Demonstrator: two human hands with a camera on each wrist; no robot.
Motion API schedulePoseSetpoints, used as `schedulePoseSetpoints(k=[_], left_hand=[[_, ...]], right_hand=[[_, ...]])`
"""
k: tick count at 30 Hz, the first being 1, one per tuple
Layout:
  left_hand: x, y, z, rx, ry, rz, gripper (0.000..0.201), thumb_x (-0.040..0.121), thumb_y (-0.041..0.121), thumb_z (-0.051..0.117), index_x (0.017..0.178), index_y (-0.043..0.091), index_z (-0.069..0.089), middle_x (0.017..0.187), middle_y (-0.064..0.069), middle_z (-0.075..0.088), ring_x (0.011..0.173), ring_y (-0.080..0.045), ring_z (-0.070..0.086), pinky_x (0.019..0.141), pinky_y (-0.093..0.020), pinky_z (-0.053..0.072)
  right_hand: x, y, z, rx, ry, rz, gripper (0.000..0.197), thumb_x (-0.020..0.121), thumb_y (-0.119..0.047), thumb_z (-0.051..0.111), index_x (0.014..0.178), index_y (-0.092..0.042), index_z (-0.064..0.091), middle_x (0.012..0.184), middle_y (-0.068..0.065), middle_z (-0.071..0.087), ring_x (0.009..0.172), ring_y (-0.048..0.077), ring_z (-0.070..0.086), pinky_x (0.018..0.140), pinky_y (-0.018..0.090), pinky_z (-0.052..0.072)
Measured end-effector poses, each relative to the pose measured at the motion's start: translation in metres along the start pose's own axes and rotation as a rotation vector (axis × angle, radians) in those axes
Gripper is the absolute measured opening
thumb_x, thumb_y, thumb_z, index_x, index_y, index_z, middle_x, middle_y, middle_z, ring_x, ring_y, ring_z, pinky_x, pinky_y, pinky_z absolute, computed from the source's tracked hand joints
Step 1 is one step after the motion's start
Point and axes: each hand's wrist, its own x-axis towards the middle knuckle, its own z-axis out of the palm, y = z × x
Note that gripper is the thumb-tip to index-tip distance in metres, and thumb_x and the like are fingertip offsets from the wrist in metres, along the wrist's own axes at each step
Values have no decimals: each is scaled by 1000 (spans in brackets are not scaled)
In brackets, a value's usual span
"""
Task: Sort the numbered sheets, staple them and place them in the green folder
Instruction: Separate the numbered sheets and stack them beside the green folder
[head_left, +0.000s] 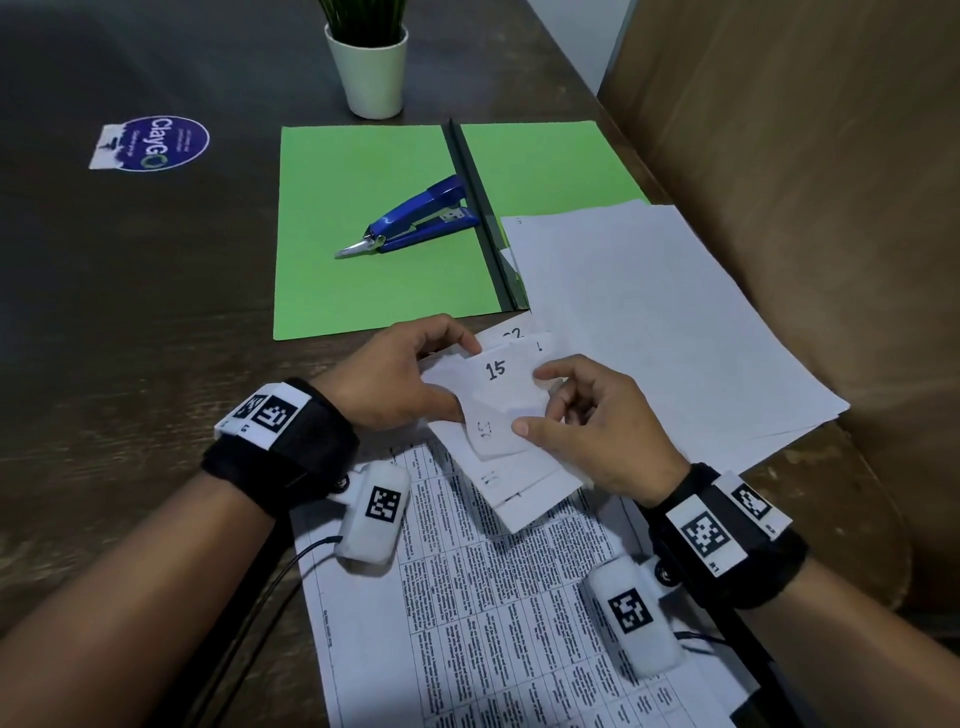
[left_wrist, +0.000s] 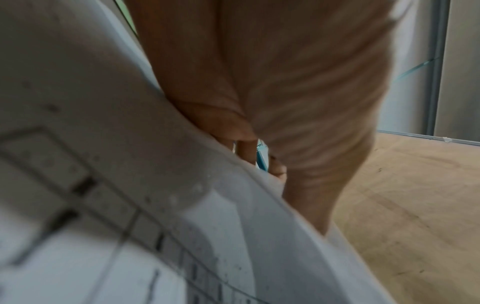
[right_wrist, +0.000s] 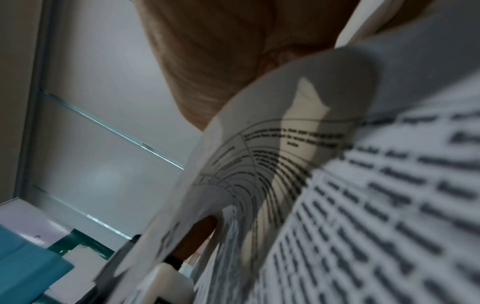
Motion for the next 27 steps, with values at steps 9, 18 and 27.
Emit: schedulePoseSetpoints(k=[9,18,27], left_hand=[[-1,0,0,-7,3,19,45,71,6,86,106,22,63,106,1,73,100,-21,69,88,-44,59],[4,-8,0,36,42,35,22,86,29,76,93,25,56,102,-4,72,93,-28,68,82,-47,56],[4,-7,3,78,30,68,27,96,41,62,90,16,70,83,0,68,75,-6,57,77,-30,46]], right_hand=[[-1,1,1,47,-15,-6,32,71,-21,89,98,-27,71,76,-3,61,64,12,48,66,33,48],[-7,-20,1,233,-125,-33,40,81,-39,76,115,-18,66,90,-6,70,81,4,63,70,19,50],[-7,-13,-5,132,-265,-12,90,59,-44,89,139,-39,47,122,2,66,106,20,68,85,39,58]])
